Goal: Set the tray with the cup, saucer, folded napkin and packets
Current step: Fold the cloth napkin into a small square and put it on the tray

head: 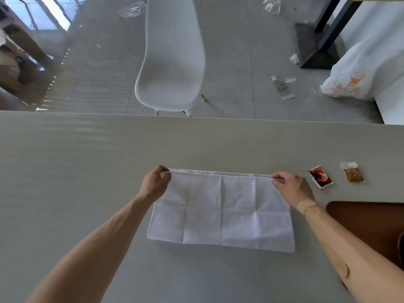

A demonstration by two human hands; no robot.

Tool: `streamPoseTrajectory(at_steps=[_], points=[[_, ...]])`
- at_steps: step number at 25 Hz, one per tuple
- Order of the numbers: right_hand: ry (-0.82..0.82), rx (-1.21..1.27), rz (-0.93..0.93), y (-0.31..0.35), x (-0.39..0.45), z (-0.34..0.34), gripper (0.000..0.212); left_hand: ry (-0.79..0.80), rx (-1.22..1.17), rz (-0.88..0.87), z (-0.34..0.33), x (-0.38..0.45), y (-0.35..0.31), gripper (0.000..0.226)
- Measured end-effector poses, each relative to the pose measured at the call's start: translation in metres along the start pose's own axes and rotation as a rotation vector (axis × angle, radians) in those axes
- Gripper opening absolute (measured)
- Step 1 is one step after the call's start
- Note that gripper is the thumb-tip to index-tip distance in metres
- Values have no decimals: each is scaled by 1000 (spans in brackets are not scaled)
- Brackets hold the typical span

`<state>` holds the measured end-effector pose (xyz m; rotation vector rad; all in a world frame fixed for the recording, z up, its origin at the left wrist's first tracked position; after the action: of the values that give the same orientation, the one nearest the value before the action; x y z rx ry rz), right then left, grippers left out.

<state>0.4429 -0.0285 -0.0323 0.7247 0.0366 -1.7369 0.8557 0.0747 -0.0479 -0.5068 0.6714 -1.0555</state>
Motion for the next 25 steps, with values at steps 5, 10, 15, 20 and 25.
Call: streamPoseTrajectory(at_steps=[5,10,15,20,25], points=[[-64,31,12,1,12,-6,13,-10,66,14,-8,8,9,13],[-124,4,35,0,14,-10,11,-25,175,-11,-10,8,7,12],[-192,-8,57,2,11,-11,10,-64,223,12,-9,9,0,15],[-329,-128,92,6,2,-14,7,-77,368,82,-3,9,3,26],[-436,-163,59,2,-9,-12,29,-122,434,81,0,0,5,23]])
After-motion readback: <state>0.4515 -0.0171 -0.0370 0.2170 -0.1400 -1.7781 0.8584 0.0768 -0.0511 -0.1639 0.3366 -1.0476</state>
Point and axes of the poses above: each hand's wrist, its own x-axis towards the middle knuckle, its own z-axis out of the back of the hand, y = z × x, the point moved 6 cm from there along x, towards the middle knuckle, and after that the axes turned 13 degrees about -z, right-handed, at the moved point
